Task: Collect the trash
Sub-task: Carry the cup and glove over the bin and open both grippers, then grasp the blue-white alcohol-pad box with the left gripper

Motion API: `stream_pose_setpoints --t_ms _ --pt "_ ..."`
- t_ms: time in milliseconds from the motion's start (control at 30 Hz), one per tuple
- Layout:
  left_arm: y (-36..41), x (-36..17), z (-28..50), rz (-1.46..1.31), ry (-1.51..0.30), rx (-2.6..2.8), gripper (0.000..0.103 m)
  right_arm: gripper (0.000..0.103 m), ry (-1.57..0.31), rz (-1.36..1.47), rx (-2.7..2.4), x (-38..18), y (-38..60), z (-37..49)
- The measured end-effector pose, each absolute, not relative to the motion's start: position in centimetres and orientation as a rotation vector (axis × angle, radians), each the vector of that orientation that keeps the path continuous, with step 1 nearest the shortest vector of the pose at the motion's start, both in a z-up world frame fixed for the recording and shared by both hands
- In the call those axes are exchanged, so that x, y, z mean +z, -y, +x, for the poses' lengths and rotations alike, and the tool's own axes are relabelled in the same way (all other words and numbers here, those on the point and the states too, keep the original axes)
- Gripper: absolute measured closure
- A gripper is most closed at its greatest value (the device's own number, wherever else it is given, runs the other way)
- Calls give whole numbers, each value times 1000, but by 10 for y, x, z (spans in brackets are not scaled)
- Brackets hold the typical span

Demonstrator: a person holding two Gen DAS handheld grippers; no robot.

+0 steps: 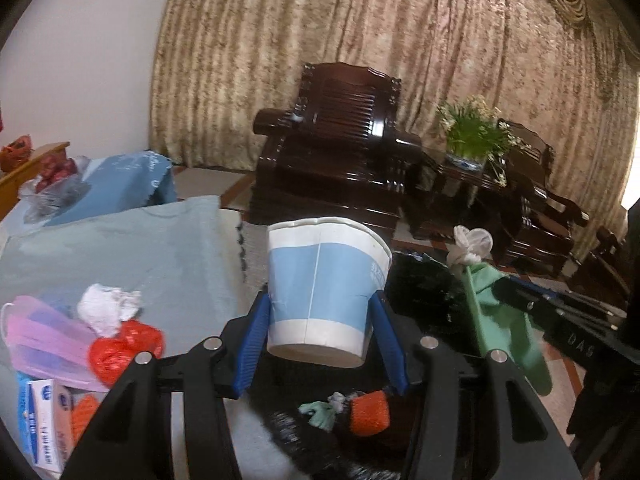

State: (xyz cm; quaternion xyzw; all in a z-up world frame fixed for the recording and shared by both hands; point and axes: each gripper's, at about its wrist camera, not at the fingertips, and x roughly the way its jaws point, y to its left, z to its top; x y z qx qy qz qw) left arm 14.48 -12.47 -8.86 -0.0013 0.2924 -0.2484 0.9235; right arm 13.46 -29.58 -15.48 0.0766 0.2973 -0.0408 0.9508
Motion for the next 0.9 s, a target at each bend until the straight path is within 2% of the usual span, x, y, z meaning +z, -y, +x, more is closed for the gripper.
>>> stream_pose_setpoints --t_ms 133,267,367,433,533,700,900 --pt "140 -96 146 13 -618 -543 50 91 -627 161 -108 -164 302 134" --pt "145 -100 148 15 -643 -560 43 85 -634 164 -135 -169 307 132" --pt "146 -98 149 16 -644 -558 36 67 -629 164 -150 -169 308 130" --pt "143 -97 151 16 -639 -549 30 43 -623 166 -158 -168 309 130" --pt "131 -93 147 13 -621 -520 20 17 -594 163 -165 -163 304 126" --pt "98 -87 139 30 -586 -458 12 7 -569 157 -126 -154 283 127" --pt "48 -78 125 23 -551 -362 10 6 -560 155 -42 -147 248 135"
